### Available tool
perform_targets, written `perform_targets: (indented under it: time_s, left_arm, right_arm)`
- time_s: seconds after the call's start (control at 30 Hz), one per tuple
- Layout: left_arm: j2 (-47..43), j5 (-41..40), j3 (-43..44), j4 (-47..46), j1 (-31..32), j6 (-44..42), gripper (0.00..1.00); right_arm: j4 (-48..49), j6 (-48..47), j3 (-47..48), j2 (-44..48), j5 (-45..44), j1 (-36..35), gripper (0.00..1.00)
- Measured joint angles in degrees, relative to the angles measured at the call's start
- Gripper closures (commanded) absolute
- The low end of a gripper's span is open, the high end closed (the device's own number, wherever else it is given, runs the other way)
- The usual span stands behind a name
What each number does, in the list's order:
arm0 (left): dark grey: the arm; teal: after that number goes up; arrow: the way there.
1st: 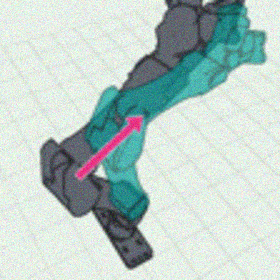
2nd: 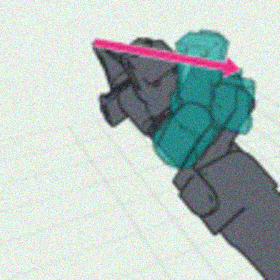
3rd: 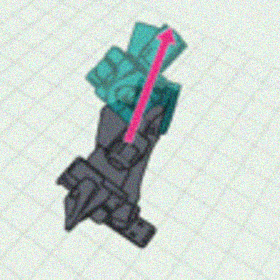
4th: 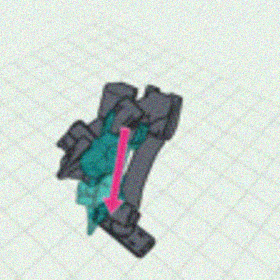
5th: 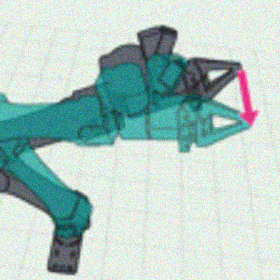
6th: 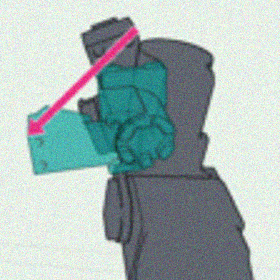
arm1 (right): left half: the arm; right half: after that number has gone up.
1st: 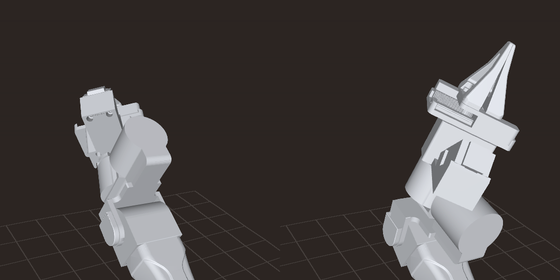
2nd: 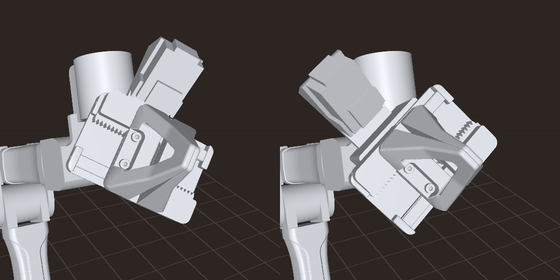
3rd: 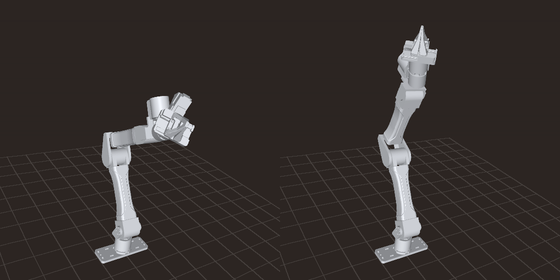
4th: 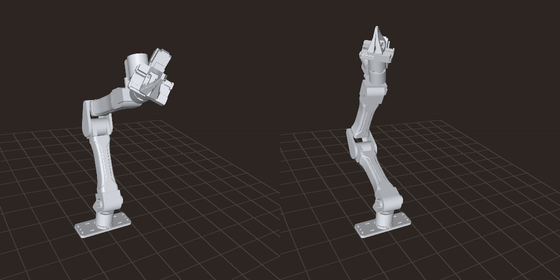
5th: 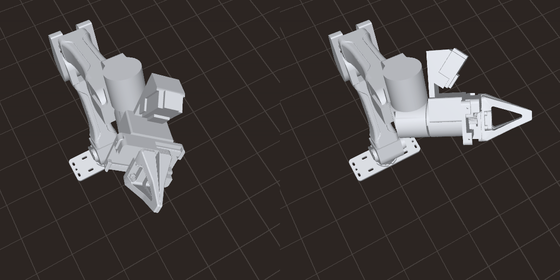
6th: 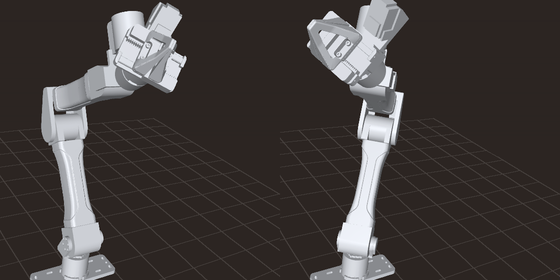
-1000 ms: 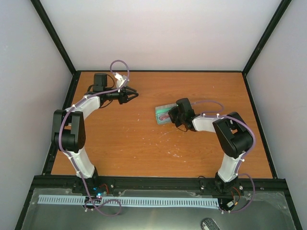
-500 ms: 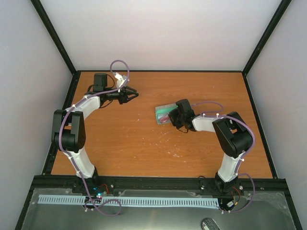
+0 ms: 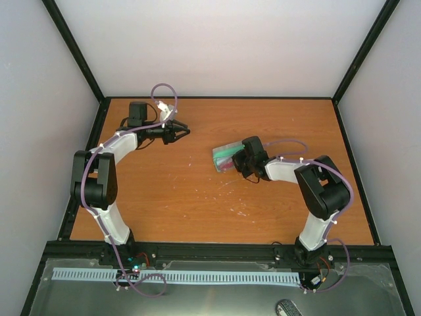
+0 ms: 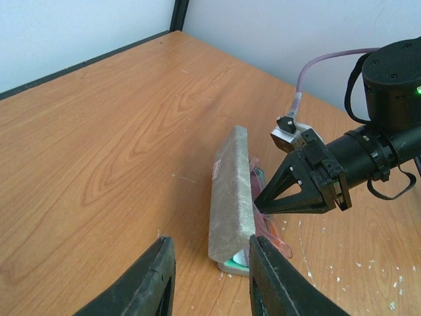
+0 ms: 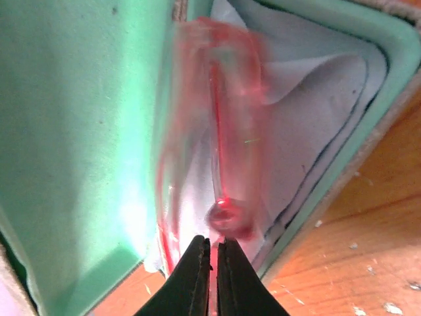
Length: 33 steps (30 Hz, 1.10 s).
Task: Organize the sunglasses
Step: Place the sunglasses in the sunglasses case.
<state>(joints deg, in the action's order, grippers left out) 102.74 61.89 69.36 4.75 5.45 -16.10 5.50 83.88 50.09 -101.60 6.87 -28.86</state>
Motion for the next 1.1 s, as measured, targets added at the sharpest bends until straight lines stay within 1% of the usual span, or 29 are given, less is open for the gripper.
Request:
perform_targets:
  time_s: [0.13,0.27,0.67,0.8,0.87,0.93,1.1]
  left_arm:
    - [0.0,0.1,-0.7,0.0,0.0,0.0,0.69]
    - [0.0,0.1,-1.4,0.0,0.0,0.0,0.69]
    - [0.0,0.1,-2.0,0.0,0.0,-0.6,0.68]
    - [0.0,0.1,-2.0,0.0,0.0,-1.0,0.68]
    - [0.0,0.0,-2.0,0.1,0.0,-1.0,0.69]
    - [0.8,-0.1,-0.9,0.8,0.1,-1.4,0.70]
    - [6.7,-1.6,6.0,4.5,1.5,-3.6,0.71]
  right_arm:
    - [-0.1,0.2,-0.6,0.0,0.9,0.0,0.97]
    - [0.3,0.6,-0.6,-0.6,2.4,0.0,0.93]
    - [3.8,1.0,-0.6,-2.9,6.1,0.0,0.92]
    - [3.3,0.3,-1.0,-1.9,6.0,0.0,0.92]
    - [2.0,-0.4,-2.5,1.4,5.3,0.0,0.93]
    - [-0.4,-1.0,-5.0,7.6,3.5,0.0,0.95]
    - [-4.3,-0.5,-11.2,22.8,-1.6,0.7,0.97]
